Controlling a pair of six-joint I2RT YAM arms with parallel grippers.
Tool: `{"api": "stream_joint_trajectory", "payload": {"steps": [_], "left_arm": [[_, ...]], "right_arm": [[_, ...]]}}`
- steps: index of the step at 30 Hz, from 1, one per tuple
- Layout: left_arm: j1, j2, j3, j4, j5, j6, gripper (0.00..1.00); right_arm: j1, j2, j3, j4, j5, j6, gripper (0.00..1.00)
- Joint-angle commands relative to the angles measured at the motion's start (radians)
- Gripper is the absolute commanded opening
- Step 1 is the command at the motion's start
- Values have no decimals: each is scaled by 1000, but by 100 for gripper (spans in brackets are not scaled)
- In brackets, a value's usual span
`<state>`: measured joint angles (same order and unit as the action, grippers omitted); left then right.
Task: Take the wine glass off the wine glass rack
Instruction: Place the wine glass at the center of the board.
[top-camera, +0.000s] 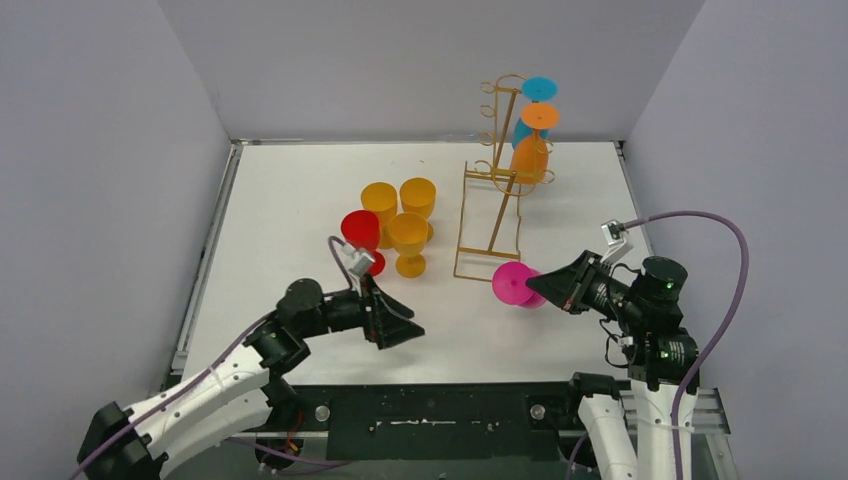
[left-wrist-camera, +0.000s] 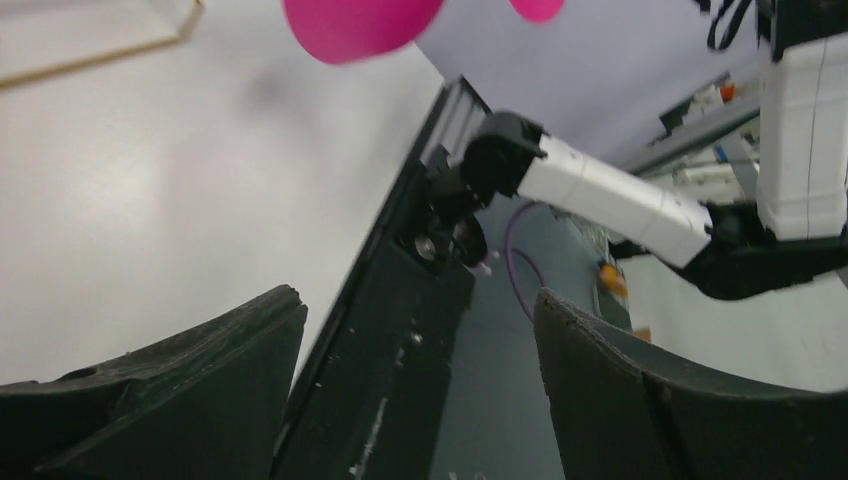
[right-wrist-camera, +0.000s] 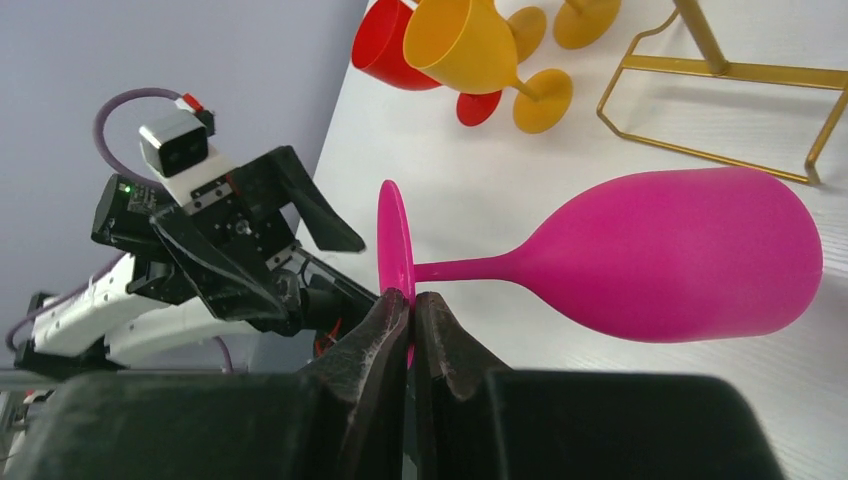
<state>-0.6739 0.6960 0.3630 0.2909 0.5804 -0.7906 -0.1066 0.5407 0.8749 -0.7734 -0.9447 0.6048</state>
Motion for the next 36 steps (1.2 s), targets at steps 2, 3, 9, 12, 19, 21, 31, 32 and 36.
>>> {"api": "stream_joint_trajectory", "payload": {"steps": [2, 3, 9, 12, 19, 21, 31, 32, 36], "left_arm": [[-294, 141, 90, 145, -290, 35, 82], [-312, 158, 74, 215, -302, 1, 82], [-332, 236, 28, 476, -330, -109, 71], [-334, 238, 46, 433, -344, -87, 69], [-333, 168, -11, 472, -440, -104, 67], [-331, 153, -13, 447, -465, -102, 66], [-326, 139, 10, 377, -476, -77, 63], [-324, 144, 14, 375, -477, -79, 62], [-319, 149, 11, 383, -473, -100, 60]], "right_arm": [[19, 5, -22, 124, -107, 9, 0], [18, 0, -35, 156, -128, 33, 0], [18, -20, -67, 241, -186, 95, 0], [20, 7, -47, 192, -216, 56, 0], [35, 58, -6, 120, -217, -6, 0], [45, 108, 12, 78, -210, -36, 0], [380, 231, 21, 259, 99, 62, 0], [447, 239, 10, 317, 183, 84, 0], [658, 307, 50, 378, 377, 86, 0]]}}
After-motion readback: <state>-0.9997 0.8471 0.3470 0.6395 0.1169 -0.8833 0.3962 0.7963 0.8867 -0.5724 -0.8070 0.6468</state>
